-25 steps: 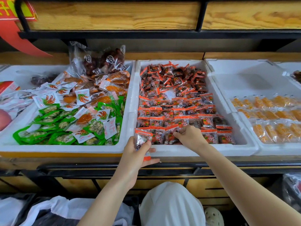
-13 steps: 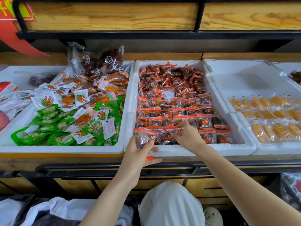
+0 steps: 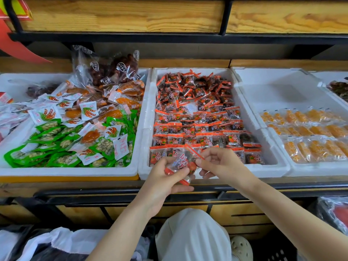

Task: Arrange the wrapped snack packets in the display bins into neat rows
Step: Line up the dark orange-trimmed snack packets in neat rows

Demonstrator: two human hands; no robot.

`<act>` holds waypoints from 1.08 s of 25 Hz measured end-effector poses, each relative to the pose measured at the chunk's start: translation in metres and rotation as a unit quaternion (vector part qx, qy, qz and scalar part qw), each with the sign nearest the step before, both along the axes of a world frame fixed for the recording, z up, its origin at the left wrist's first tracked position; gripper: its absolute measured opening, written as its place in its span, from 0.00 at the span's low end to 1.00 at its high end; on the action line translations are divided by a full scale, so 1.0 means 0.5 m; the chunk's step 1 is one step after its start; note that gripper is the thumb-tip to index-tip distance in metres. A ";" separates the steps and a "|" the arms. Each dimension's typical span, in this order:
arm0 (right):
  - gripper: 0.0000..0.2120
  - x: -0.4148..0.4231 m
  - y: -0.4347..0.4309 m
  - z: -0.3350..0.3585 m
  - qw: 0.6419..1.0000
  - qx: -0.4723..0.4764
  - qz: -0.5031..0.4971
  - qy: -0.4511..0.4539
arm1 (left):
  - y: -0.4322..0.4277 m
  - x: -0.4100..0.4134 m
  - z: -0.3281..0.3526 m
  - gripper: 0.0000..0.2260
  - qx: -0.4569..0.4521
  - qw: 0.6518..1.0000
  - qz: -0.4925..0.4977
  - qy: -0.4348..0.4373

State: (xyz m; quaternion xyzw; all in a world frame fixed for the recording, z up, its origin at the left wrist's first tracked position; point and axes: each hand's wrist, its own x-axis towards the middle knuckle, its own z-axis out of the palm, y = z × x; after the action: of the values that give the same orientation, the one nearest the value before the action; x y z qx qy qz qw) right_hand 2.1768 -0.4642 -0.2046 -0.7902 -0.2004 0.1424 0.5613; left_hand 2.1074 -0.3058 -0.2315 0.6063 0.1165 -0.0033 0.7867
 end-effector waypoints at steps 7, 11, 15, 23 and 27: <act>0.14 -0.024 -0.056 -0.015 0.992 -0.118 0.026 -0.023 | -0.012 0.044 0.016 0.05 0.269 0.959 -0.043 -0.073; 0.09 -0.010 -0.070 -0.013 0.979 -0.139 -0.023 -0.148 | -0.043 0.089 0.020 0.07 0.385 0.912 -0.064 -0.123; 0.05 0.066 -0.088 -0.014 0.994 -0.063 -0.049 -0.074 | -0.044 0.130 0.012 0.12 0.491 0.854 -0.035 -0.171; 0.22 0.190 -0.066 -0.047 0.971 -0.240 -0.001 -0.010 | -0.009 0.170 -0.062 0.20 0.685 0.707 -0.085 -0.153; 0.22 0.202 -0.056 -0.072 0.964 -0.261 0.009 -0.039 | -0.008 0.173 -0.078 0.20 0.698 0.692 -0.070 -0.171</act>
State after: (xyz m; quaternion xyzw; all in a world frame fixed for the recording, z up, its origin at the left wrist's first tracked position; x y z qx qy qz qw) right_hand 2.2780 -0.4923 -0.2408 -0.9126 -0.1852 0.1635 0.3256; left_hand 2.1938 -0.3099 -0.2705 0.9772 -0.0938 0.1280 0.1410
